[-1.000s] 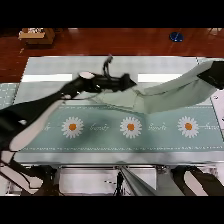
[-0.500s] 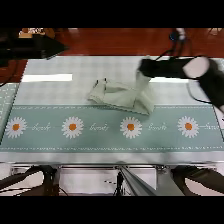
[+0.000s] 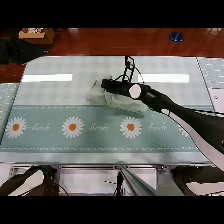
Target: Fold the shirts.
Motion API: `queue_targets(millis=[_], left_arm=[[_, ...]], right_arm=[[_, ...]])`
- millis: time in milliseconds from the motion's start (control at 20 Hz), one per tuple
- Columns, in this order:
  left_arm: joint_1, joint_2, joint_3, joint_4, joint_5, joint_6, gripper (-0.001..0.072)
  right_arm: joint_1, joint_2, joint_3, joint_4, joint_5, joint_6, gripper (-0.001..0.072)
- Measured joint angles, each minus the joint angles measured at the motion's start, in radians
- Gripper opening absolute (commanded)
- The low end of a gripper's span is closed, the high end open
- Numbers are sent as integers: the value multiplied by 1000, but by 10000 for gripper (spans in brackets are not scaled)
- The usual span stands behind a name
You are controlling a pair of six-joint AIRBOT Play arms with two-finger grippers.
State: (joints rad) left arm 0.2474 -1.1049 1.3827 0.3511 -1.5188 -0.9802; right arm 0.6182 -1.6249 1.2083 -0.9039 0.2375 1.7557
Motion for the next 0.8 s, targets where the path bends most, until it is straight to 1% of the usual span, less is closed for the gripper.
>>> queue_targets(millis=[50,100,250,400,500,600,700,750,800], left_arm=[[-2,2,-4,0,-2,0,28],[-4,5,-10,0,-4,-1,29],[-10,8,-36,0,-7,-2,29],[-11,9,-68,20,1,-1,29],[-11,8,-89,46,8,-1,30],[-12,6,-101,74,13,0,30],[-12,4,-108,97,17,0,31],[-12,3,-110,105,19,0,32],[-12,3,-112,111,19,0,50]], right_arm=[[6,-8,0,20,-13,3,318],[10,-12,0,39,-23,4,407],[16,-10,5,80,-26,-21,437],[-16,43,11,87,-4,-102,436],[-77,108,11,55,43,-137,436],[-173,187,13,-34,158,-156,436],[-296,259,13,-206,363,-158,441],[-356,281,12,-294,474,-151,512],[-418,295,5,-378,588,-149,554]])
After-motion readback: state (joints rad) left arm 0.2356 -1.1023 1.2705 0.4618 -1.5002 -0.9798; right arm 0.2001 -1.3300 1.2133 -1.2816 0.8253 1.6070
